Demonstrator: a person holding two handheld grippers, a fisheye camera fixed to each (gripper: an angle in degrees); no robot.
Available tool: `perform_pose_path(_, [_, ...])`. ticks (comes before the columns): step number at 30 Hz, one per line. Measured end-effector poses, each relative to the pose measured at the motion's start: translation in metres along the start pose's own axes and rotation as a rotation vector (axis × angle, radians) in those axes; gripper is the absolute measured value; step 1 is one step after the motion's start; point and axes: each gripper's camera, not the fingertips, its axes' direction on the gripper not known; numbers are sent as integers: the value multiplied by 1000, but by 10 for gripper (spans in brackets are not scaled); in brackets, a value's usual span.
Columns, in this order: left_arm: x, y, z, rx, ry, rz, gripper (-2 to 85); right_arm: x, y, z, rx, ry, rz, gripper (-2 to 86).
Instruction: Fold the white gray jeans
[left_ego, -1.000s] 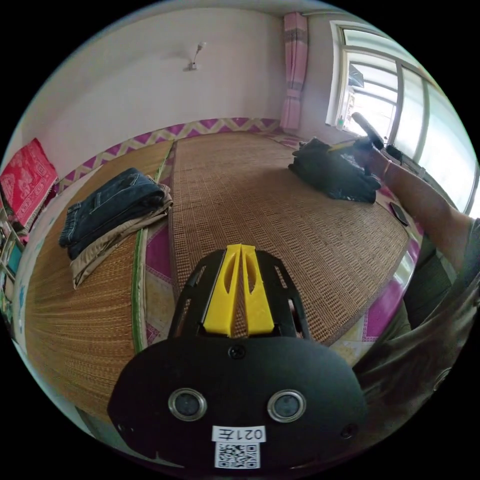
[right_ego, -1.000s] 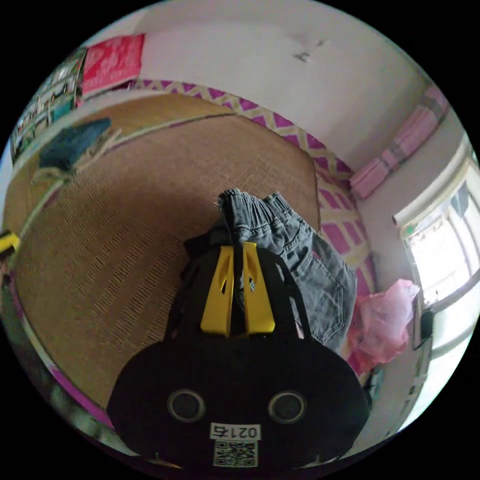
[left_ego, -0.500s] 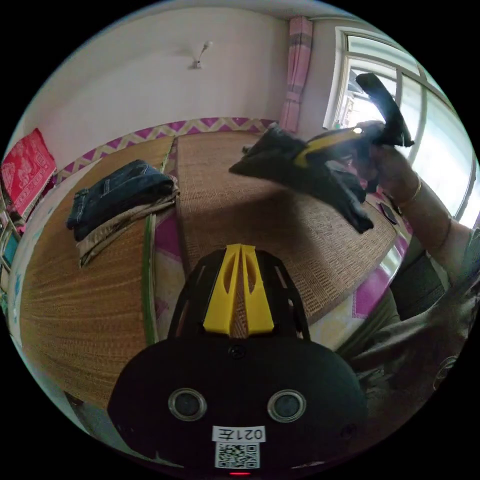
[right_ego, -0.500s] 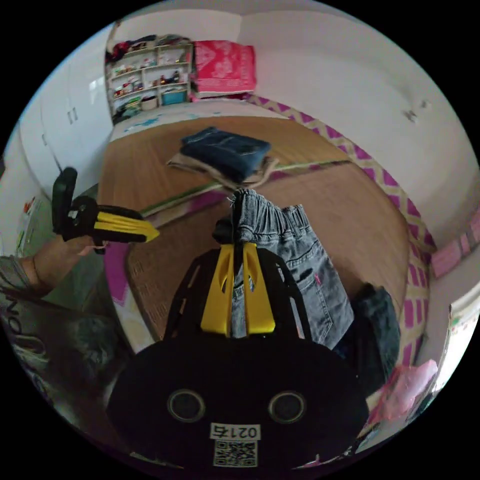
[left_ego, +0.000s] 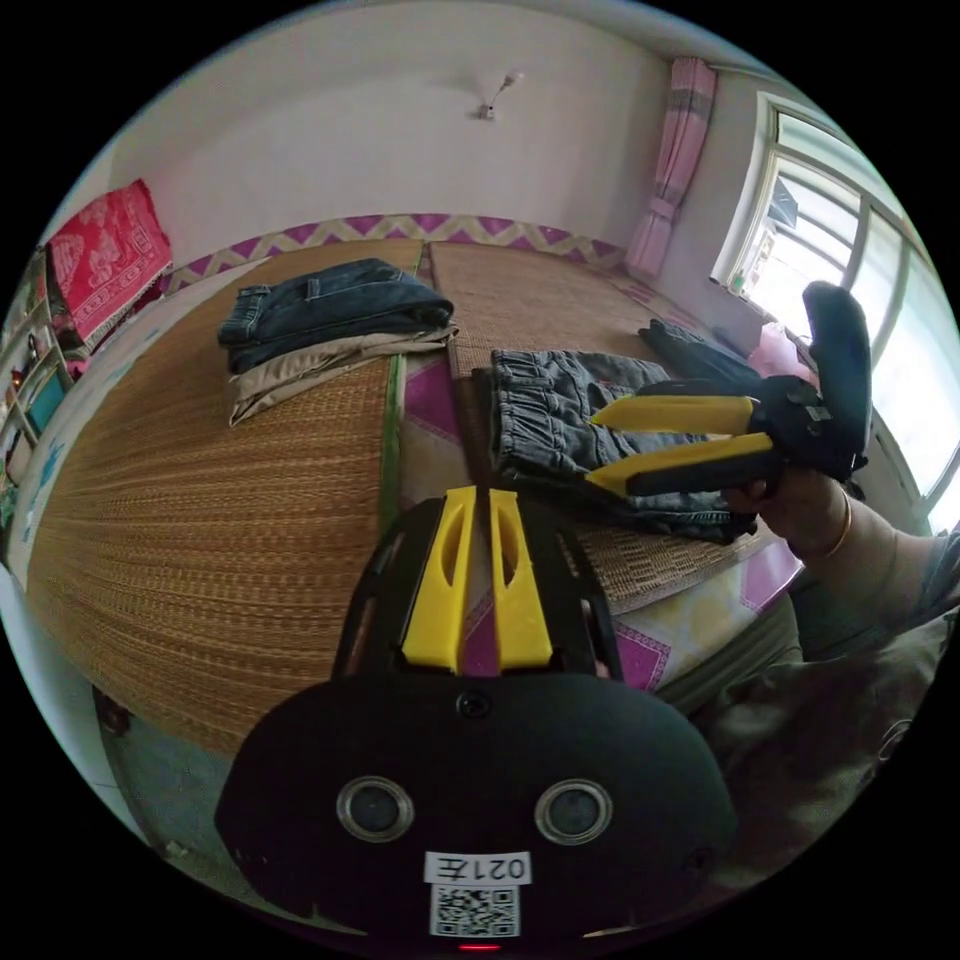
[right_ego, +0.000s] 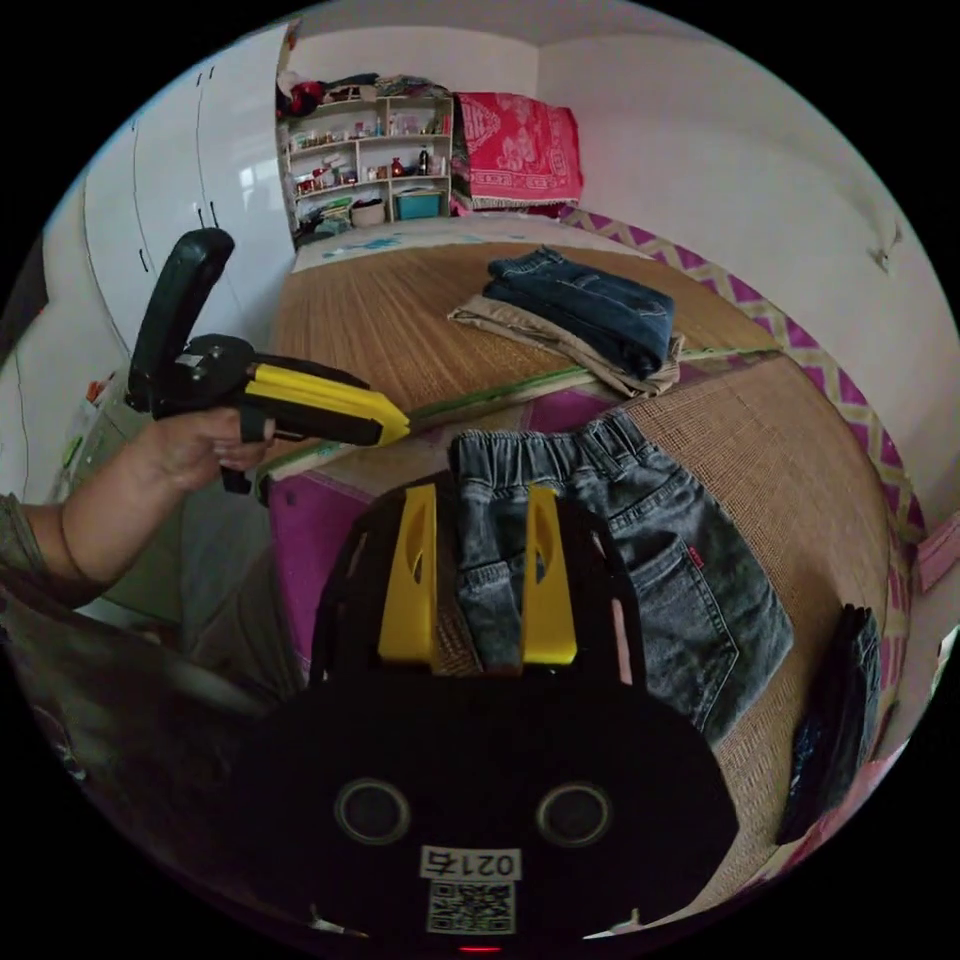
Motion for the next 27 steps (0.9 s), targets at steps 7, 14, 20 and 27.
perform_pose_path(7, [18,2,-1,9,-45,-14,-7,52,41,-9,101,-78,246,49])
perform_pose_path(14, [57,-11,19,21,20,75,0,196,170,-162,468,-267,599,39])
perform_pose_path(20, [115,-40,56,1,95,159,12,272,361,-281,677,-155,862,35])
perform_pose_path(27, [193,-66,102,-47,138,267,27,305,575,-267,561,-39,1283,35])
